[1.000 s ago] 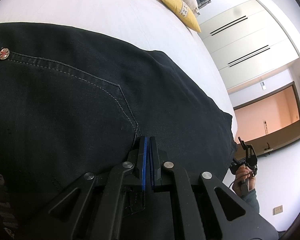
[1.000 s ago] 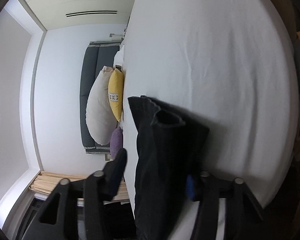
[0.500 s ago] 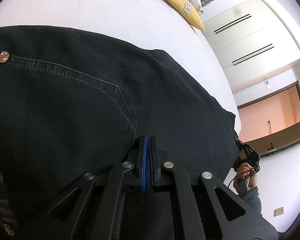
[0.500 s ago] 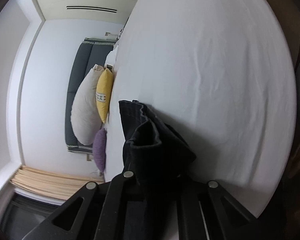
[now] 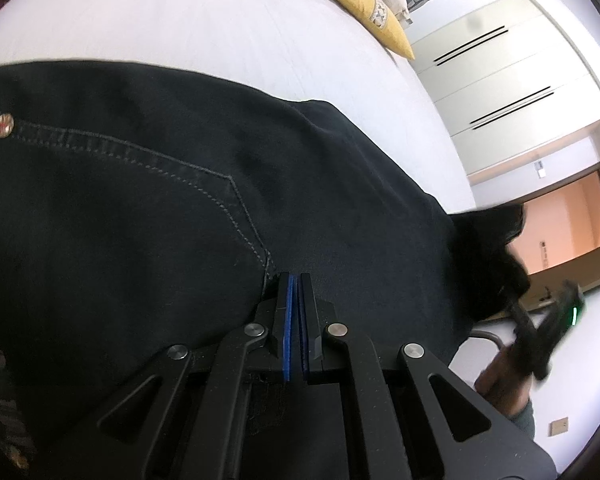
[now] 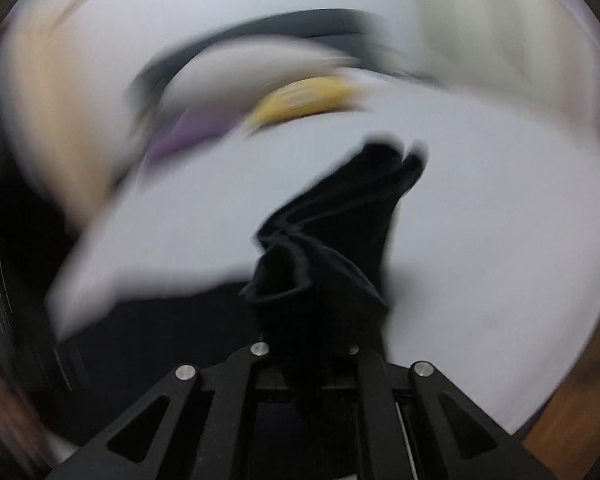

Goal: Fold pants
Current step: 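Fold the held hem over the jeans with the right gripper while the left gripper releases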

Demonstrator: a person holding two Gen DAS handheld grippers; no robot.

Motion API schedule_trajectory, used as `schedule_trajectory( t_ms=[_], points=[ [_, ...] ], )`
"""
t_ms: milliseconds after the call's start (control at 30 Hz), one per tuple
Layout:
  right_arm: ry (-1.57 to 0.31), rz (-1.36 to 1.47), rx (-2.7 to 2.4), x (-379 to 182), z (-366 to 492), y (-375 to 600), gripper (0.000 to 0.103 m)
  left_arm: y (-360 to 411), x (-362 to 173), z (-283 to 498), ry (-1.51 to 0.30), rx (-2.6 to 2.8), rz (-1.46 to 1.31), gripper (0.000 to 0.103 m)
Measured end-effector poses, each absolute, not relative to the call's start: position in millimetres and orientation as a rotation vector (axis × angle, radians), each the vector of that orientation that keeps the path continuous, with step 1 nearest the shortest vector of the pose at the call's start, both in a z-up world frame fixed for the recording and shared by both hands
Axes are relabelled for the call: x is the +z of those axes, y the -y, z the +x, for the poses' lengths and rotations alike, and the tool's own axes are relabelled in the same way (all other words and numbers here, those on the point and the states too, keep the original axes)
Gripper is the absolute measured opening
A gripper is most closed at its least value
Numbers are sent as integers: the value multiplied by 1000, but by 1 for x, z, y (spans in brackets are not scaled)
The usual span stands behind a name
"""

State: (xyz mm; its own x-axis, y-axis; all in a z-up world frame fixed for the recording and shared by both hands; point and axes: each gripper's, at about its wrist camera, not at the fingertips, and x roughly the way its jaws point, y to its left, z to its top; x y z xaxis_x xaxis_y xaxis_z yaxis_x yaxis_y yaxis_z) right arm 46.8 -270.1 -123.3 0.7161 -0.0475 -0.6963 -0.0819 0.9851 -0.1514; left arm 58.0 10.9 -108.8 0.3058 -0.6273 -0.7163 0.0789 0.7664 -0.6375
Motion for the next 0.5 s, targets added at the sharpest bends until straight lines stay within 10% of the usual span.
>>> schedule_trajectory(
  t_ms=[67, 133, 200, 500],
  points=[
    [-815, -435, 82, -151, 42, 218, 6, -4, -102, 58, -1183, -497, -522, 15],
    [-834, -485, 83, -169, 38, 199, 6, 6, -92, 58, -1176, -540, -522, 67],
    [-829, -431, 55, -165, 40, 204, 6, 15, -80, 55, -1145, -575, -532, 98],
    [-767, -443, 23, -139, 34, 186, 6, 54, -84, 63, -1242, -693, -678, 99]
  ],
)
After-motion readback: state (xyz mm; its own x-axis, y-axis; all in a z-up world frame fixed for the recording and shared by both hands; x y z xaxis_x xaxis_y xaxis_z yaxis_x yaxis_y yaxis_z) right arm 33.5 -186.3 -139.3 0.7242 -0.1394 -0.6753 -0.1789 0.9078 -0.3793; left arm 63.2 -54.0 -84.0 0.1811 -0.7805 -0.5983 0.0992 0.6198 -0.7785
